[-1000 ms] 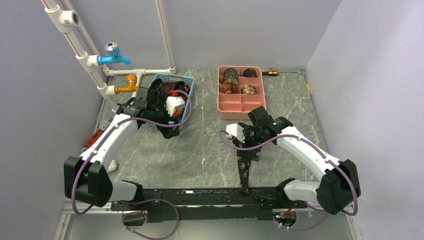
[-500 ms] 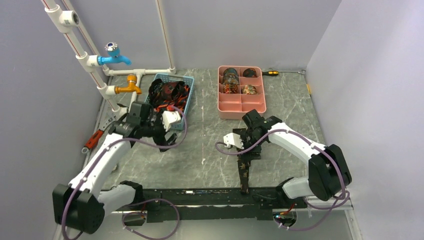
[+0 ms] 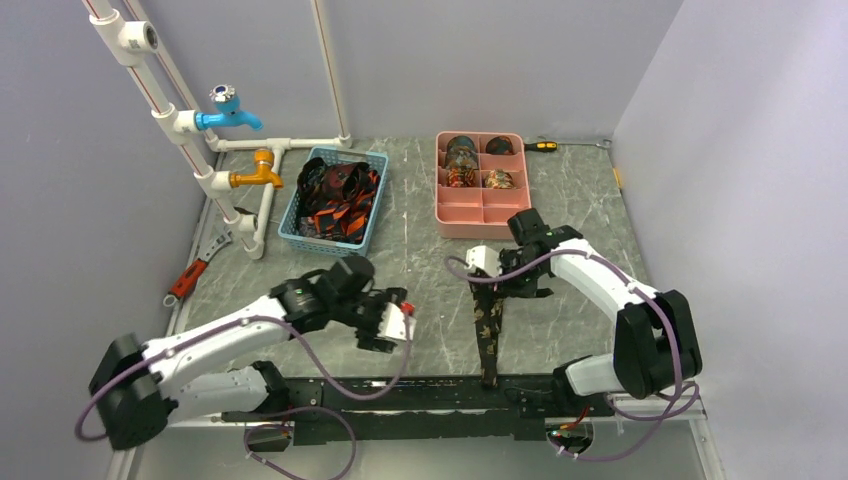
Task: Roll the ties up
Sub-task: Flatten out the tie at the center of the board.
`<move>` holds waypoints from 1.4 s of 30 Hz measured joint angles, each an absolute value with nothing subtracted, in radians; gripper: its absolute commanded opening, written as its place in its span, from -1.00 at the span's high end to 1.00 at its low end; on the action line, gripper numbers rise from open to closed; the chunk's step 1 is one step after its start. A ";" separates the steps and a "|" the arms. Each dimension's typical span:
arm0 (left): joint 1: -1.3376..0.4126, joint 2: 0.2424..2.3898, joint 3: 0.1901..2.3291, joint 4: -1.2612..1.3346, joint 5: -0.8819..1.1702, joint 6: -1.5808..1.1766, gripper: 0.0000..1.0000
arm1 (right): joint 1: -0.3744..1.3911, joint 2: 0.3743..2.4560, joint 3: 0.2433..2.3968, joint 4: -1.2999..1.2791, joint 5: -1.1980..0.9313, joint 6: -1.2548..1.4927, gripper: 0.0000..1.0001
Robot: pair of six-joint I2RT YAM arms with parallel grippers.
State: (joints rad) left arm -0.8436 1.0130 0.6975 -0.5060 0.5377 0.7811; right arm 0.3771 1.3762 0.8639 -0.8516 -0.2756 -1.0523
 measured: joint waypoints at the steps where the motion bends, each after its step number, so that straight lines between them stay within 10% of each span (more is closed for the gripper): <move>1: -0.889 1.051 0.703 -0.464 0.525 0.768 -0.42 | 0.356 1.376 0.870 -0.851 -0.278 -1.048 1.00; 19: -1.308 1.846 1.335 -0.430 0.535 1.063 -0.64 | 0.201 1.475 1.023 -0.841 -0.358 -0.904 0.94; 26: -1.359 2.033 1.452 -0.644 0.479 1.240 0.41 | 0.154 1.487 1.028 -0.853 -0.366 -0.902 0.92; 37: -1.233 1.527 0.957 -0.913 0.363 1.505 0.67 | 0.112 1.485 1.052 -0.982 -0.364 -0.993 0.86; 42: -0.986 1.214 0.716 -1.034 0.254 1.709 0.04 | 0.101 1.486 1.099 -1.059 -0.363 -1.030 0.19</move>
